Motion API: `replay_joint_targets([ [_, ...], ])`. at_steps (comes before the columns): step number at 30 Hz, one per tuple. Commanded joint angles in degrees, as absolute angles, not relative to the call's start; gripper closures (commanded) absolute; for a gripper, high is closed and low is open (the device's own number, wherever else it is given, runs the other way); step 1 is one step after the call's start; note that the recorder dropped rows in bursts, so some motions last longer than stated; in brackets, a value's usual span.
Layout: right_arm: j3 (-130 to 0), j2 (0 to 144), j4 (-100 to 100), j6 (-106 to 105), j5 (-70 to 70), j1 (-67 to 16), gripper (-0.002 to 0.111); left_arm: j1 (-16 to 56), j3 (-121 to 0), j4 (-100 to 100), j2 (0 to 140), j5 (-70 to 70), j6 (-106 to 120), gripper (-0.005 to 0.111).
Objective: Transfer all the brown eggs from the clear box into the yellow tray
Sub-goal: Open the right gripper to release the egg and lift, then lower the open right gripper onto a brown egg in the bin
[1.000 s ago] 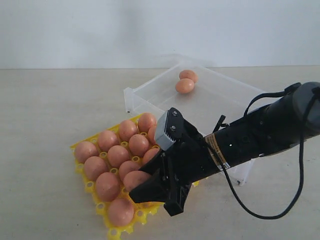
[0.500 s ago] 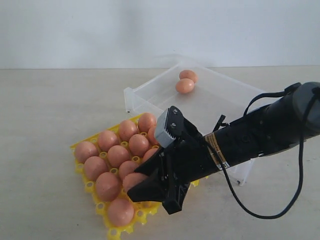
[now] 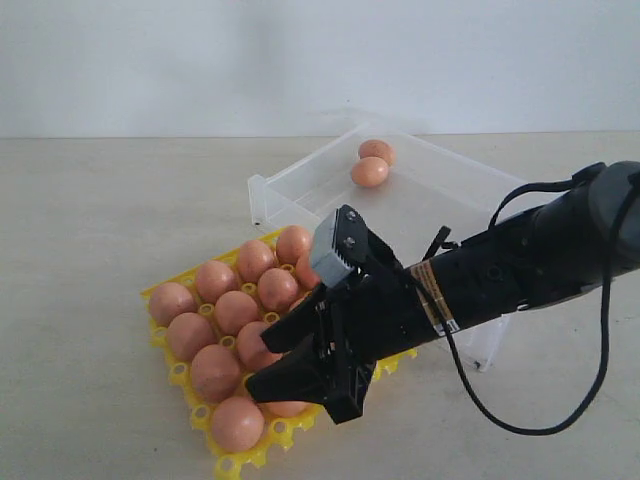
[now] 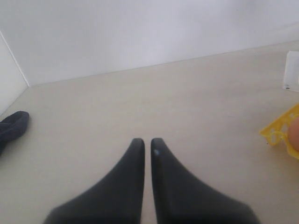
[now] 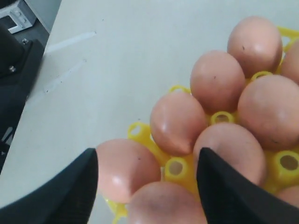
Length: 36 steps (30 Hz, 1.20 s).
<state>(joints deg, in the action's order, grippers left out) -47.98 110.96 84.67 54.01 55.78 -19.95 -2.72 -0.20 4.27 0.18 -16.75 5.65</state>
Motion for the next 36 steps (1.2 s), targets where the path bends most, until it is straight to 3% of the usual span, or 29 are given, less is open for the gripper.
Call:
replay_joint_targets([
  [1, -48.1, 106.5, 80.1, 53.8, 56.8, -20.0, 0.057, -2.8, 0.0, 4.3, 0.0, -16.8, 5.4, 0.103],
  [3, -48.1, 104.0, 76.5, 53.8, 56.6, -20.0, 0.071, -2.8, 0.0, 4.3, 0.0, -16.8, 5.4, 0.103],
  [6, -48.1, 99.7, 70.3, 53.8, 53.2, -20.0, 0.105, -2.8, 0.0, 4.3, 0.0, -16.8, 5.4, 0.103],
  [7, -48.1, 98.2, 68.4, 54.1, 50.9, -20.0, 0.108, -2.8, 0.0, 4.3, 0.0, -16.8, 5.4, 0.103],
  [14, -48.3, 87.5, 58.8, 38.0, 29.3, -20.0, 0.108, -2.8, 0.0, 4.3, 0.0, -16.8, 5.4, 0.103],
  [16, -51.4, 85.0, 51.9, 34.0, 16.7, -20.0, 0.108, -2.8, 0.0, 4.3, 0.0, -16.8, 5.4, 0.103],
  [18, -58.5, 84.9, 45.7, 34.0, -4.4, -20.0, 0.108, -2.8, 0.0, 4.3, 0.0, -16.8, 5.4, 0.103],
  [20, -69.7, 90.0, 46.3, 28.9, -30.4, -19.9, 0.108, -2.8, 0.0, 4.3, 0.0, -16.8, 5.4, 0.103],
  [22, -78.0, 96.6, 40.0, 20.2, -43.3, -19.5, 0.108, -2.8, 0.0, 4.3, 0.0, -16.8, 5.4, 0.103],
  [28, -101.7, 115.9, -11.2, -14.4, -61.5, -12.9, 0.108, -2.8, 0.0, 4.3, 0.0, -16.8, 5.4, 0.103],
  [36, -120.1, 129.7, -10.6, -15.2, -63.0, -11.6, 0.108, -2.8, 0.0, 4.3, 0.0, -16.8, 5.4, 0.103],
])
